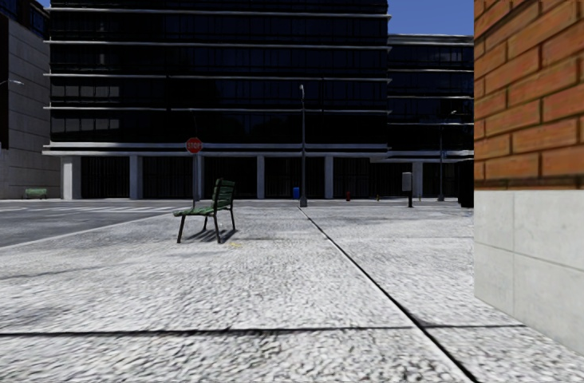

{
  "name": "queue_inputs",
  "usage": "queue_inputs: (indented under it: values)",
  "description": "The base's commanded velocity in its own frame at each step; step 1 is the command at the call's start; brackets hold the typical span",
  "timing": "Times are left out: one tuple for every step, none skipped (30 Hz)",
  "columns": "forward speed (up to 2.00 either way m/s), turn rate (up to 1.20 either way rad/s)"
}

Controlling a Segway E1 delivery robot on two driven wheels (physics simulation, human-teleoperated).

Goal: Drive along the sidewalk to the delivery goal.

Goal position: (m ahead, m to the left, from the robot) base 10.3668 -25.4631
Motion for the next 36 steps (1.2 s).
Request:
queue_inputs:
  values:
    - [2.00, 0.00]
    - [2.00, 0.00]
    - [2.00, 0.00]
    - [2.00, -0.03]
    - [2.00, -0.13]
    - [2.00, -0.13]
    - [2.00, -0.17]
    - [2.00, -0.27]
    - [2.00, -0.39]
    - [2.00, -0.47]
    - [1.93, -0.50]
    - [1.93, -0.50]
    - [1.78, -0.53]
    - [1.68, -0.53]
    - [1.64, -0.54]
    - [1.62, -0.54]
    - [1.59, -0.54]
    - [1.59, -0.54]
    - [1.58, -0.54]
    - [1.58, -0.54]
    - [1.58, -0.54]
    - [1.58, -0.54]
    - [1.58, -0.54]
    - [1.58, -0.54]
    - [1.58, -0.54]
    - [1.58, -0.54]
    - [1.58, -0.54]
    - [1.58, -0.54]
    - [1.58, -0.54]
    - [1.59, -0.54]
    - [1.60, -0.54]
    - [1.62, -0.54]
    - [1.64, -0.54]
    - [1.64, -0.54]
    - [1.65, -0.54]
    - [1.68, -0.54]
